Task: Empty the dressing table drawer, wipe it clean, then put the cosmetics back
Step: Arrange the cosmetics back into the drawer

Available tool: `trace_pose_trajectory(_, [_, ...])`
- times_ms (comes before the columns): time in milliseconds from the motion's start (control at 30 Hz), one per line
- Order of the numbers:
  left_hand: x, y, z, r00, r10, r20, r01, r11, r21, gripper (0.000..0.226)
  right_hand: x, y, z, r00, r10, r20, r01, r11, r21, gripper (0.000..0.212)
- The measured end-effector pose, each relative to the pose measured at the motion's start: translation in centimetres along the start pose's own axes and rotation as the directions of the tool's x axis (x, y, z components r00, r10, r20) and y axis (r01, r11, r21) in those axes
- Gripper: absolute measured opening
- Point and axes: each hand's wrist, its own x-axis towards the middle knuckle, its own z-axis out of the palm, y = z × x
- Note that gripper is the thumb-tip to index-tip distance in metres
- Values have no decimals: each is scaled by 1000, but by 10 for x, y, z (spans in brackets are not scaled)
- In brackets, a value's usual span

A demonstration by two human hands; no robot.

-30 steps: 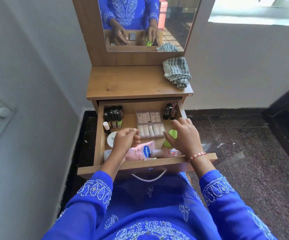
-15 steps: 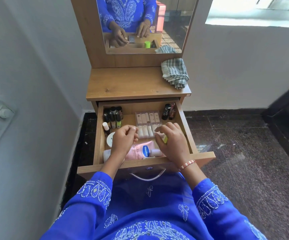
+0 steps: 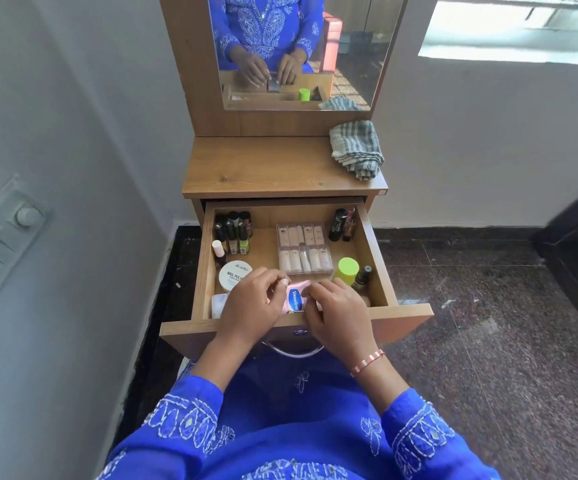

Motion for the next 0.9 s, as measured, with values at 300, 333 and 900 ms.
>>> trace_pose_trajectory(300, [-29,-5,-4,986,141,-91,-127,981,147,29,-27,7,-2,985,-158,72,160,987,-29,24])
trace_pose_trajectory(333, [-32,-6,-4,984,128,-120,-113,986,126,28,-28,8,-1,983,-169,75,172,984,-47,25])
trace_pose_trajectory(900, [9,-24,3,982,153,-109,-110,939,326,28,21,21,9,979,-179,95,185,981,-63,22])
